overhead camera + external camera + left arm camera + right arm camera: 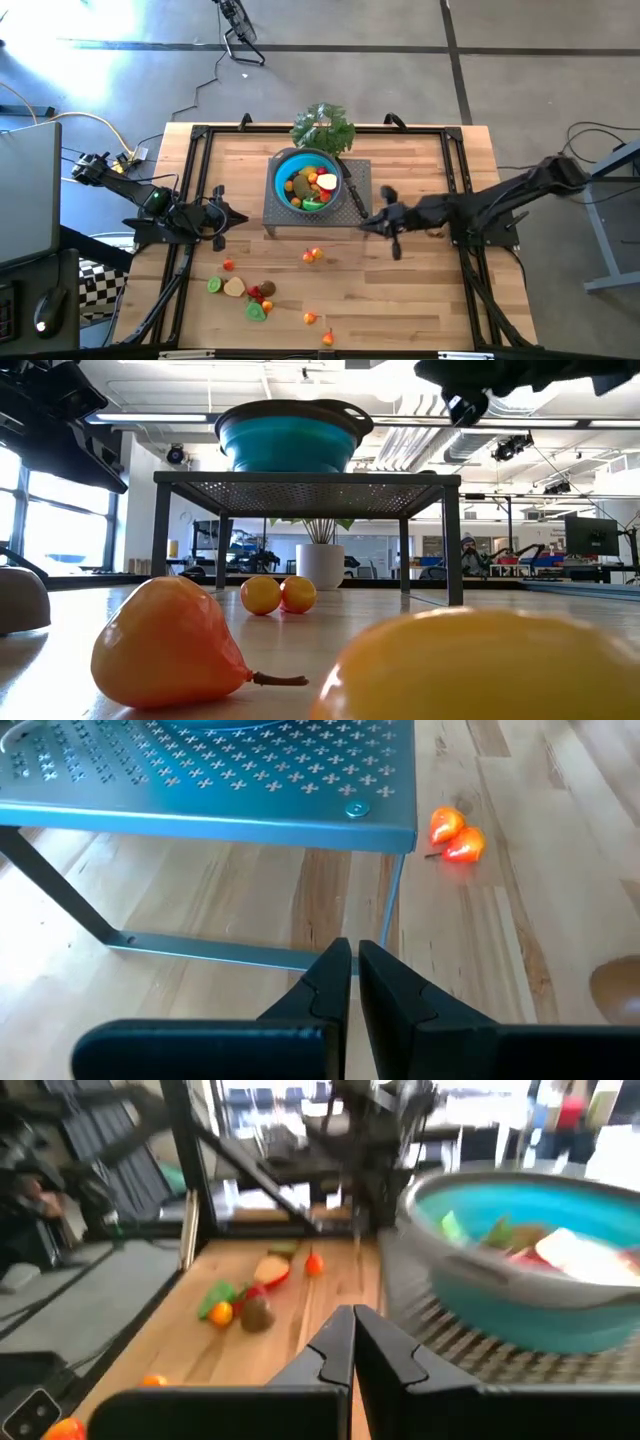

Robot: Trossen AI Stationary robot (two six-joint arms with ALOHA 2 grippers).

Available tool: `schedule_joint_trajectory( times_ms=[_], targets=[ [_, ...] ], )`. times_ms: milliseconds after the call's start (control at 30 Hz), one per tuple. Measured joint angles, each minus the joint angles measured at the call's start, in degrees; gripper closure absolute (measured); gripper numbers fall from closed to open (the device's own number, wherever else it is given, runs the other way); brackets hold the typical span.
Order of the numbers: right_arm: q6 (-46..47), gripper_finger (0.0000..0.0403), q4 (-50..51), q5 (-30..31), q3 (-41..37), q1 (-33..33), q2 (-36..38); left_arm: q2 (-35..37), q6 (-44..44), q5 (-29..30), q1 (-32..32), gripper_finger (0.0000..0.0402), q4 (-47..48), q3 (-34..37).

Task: Pick & Place Fruit
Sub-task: Put the strawberry into the blue strainer bowl on the shelf

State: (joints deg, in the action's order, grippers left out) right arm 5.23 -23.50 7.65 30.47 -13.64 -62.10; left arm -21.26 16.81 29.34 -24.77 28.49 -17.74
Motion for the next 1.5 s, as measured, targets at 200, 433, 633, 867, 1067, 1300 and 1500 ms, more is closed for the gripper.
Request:
schedule_joint_trajectory(
  times_ms=[200,433,633,867,1067,1300,1500],
  targets=[
    [-4.94,0.0401,0.2,-4.81,-7.63,6.17,12.83,0.0,4.44,0.0,0.0,0.038,-1.72,0.0],
    [-8.89,0.0401,0.21,-8.47,-13.32,13.94,22.02,0.02,10.66,-1.31,0.0,0.038,-9.0,0.0],
    [-9.42,0.0401,0.29,-8.12,-17.51,20.64,23.41,-0.03,16.2,-1.33,0.0,0.038,-14.7,0.0],
    [-4.13,0.0401,0.19,-9.76,-20.67,26.41,23.16,-5.6,22.46,-1.3,0.0,0.038,-15.14,-2.1],
    [-2.26,0.0401,-1.64,-13.43,-20.69,28.43,23.2,-16.44,25.94,-2.4,0.0,0.038,-9.0,-10.12],
    [2.63,0.0401,1.05,-17.08,-20.73,28.25,23.16,-28.82,45.28,-19.15,-0.02,0.038,19.16,-25.02],
    [0.85,0.0401,-2.27,-16.78,-20.75,28.28,23.16,-38.14,50.31,-29.92,-1.52,0.038,30.75,-33.33]
  ],
)
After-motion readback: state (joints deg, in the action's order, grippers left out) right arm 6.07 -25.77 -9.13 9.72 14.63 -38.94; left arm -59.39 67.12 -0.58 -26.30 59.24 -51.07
